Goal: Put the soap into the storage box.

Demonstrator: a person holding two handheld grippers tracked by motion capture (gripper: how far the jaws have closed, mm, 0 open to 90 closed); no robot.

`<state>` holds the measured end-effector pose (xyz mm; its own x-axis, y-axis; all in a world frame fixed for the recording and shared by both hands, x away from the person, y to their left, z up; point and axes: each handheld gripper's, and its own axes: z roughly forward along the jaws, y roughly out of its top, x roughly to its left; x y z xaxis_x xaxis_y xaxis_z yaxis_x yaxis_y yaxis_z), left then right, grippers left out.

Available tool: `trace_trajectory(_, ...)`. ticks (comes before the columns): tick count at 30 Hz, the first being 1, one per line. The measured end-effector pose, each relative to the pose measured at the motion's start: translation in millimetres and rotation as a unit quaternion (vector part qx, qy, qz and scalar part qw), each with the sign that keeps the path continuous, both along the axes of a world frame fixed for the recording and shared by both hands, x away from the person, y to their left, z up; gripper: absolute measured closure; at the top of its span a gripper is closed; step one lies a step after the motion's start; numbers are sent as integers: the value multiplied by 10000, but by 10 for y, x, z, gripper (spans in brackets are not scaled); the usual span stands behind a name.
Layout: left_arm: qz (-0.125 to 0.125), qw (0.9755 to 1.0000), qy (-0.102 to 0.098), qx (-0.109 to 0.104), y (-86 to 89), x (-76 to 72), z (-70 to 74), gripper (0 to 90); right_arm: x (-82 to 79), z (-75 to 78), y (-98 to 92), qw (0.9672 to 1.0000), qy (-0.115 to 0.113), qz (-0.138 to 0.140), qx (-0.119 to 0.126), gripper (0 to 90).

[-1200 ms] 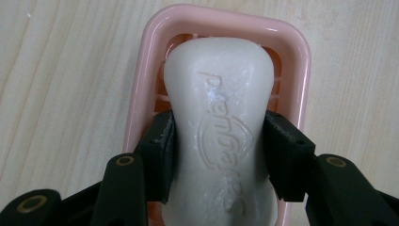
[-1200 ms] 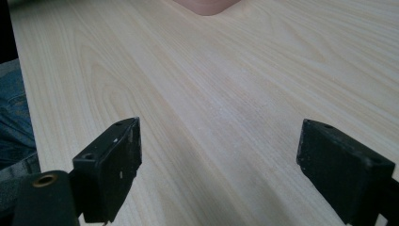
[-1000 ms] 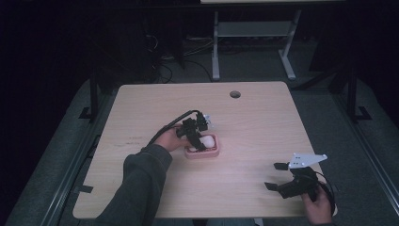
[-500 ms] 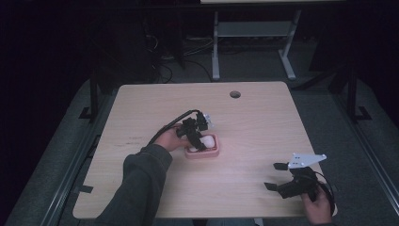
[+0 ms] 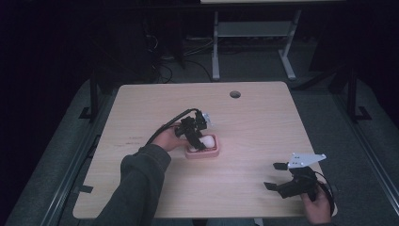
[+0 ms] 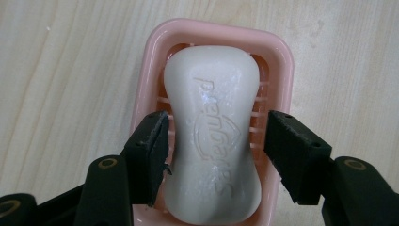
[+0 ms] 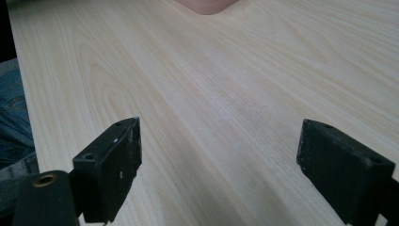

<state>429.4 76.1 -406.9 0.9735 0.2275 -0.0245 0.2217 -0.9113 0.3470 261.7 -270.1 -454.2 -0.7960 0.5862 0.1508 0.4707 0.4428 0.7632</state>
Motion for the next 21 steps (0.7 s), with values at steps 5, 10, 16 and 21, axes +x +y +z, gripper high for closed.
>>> trace_trajectory(5,24,10000,-46,-31,30,-22,48,370,0,-1,0,10000,4,7,-3,142)
trace_trajectory(10,50,9999,-98,-75,64,-57,89,348,5,-4,7,10000,-7,24,-14,141)
trace_trajectory(16,86,9998,-91,-171,119,-96,127,343,8,-6,20,10000,-4,34,-23,142)
trace_trajectory(21,105,9997,-100,-189,153,-133,154,334,6,-2,28,10000,-12,26,-47,142)
